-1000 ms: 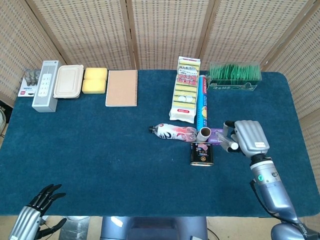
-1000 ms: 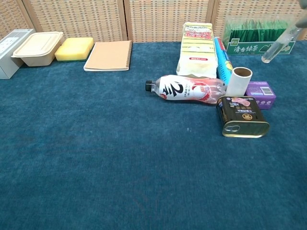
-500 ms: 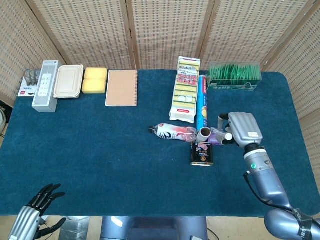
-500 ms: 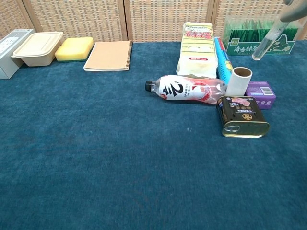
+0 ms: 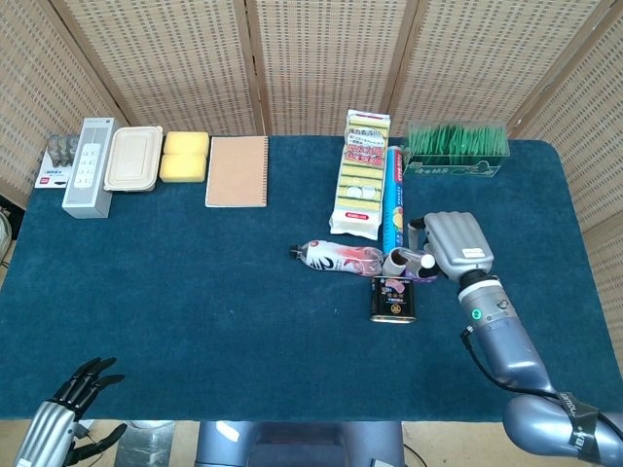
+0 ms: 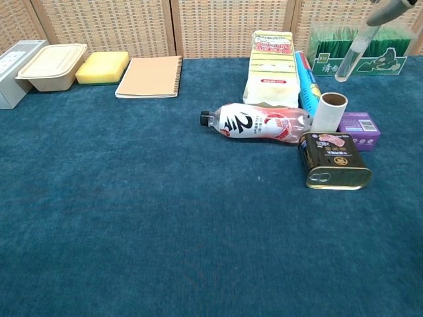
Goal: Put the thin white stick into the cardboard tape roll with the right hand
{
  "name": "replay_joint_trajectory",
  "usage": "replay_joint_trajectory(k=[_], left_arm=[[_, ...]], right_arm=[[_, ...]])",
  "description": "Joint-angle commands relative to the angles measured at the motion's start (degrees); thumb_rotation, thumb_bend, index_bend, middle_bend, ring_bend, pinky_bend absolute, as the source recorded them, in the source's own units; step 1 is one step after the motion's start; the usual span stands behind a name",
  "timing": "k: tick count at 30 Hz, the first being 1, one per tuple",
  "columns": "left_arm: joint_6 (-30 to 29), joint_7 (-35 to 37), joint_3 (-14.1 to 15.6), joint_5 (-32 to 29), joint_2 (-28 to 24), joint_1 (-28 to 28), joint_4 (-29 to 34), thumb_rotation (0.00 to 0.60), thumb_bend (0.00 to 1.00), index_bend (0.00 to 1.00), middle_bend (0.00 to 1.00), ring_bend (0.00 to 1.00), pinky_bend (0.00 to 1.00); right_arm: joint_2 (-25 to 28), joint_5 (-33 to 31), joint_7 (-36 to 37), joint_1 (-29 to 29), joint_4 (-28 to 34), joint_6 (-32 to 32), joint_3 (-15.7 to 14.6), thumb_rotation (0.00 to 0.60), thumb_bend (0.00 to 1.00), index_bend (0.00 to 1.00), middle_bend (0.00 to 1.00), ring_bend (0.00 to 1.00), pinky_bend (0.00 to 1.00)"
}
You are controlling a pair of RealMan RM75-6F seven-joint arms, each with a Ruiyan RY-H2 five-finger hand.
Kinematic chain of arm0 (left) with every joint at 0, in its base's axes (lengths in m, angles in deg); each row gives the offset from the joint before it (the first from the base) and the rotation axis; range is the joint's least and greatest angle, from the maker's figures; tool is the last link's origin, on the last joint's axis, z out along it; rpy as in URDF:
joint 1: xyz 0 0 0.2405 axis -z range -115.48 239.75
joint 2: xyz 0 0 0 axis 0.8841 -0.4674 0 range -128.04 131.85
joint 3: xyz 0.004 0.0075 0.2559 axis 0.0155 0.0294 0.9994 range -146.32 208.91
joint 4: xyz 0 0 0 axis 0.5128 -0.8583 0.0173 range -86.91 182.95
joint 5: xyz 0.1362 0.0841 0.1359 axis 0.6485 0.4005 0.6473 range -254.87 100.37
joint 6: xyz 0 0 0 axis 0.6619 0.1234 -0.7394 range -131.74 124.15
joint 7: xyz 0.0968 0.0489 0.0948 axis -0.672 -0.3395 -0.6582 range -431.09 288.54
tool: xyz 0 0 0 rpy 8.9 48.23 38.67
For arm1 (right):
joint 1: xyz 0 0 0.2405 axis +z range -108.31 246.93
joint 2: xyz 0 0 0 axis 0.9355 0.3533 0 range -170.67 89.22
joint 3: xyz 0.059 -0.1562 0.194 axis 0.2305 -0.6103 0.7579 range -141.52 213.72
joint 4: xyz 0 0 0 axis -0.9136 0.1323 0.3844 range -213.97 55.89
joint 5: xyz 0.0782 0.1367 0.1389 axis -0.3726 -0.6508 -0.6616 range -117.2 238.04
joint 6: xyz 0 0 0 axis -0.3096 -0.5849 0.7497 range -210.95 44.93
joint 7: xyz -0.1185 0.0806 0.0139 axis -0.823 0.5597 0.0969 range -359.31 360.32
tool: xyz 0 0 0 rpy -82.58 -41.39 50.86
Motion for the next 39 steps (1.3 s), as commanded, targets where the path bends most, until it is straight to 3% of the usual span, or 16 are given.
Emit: replay_joint_trajectory(k=[1,26,39], left_arm=[[-0.1,0.1,0.0,0.0,0.0,0.0,-0.1,0.600,0.18,0.24,0.15,0.10,0.27],[0.1,0.5,-0.1,-0.8,0.1,-0.3,-0.5,0.600,0.18,0.24,0.15,0.10,0.27],[1.5,-1.2,-0.3,-1.6,0.5,-0.4,0.5,0.600,0.18,0.24,0.15,0.10,0.27]], right_arm=[[-0.5,-0.6,-0.4,0.6,0.0,-0.4,-0.5,0.600,0.44,0.79,1.00,1.00,0.99],[-6.5,-0.5,-0.7,4.3,-4.0,-2.0,-4.1,0.600,0.44,0.79,1.00,1.00,0.99],[-8.0,-0.6,0.9,5.0,-9.3,0.5,-4.8,0.600,0.44,0.79,1.00,1.00,0.98]])
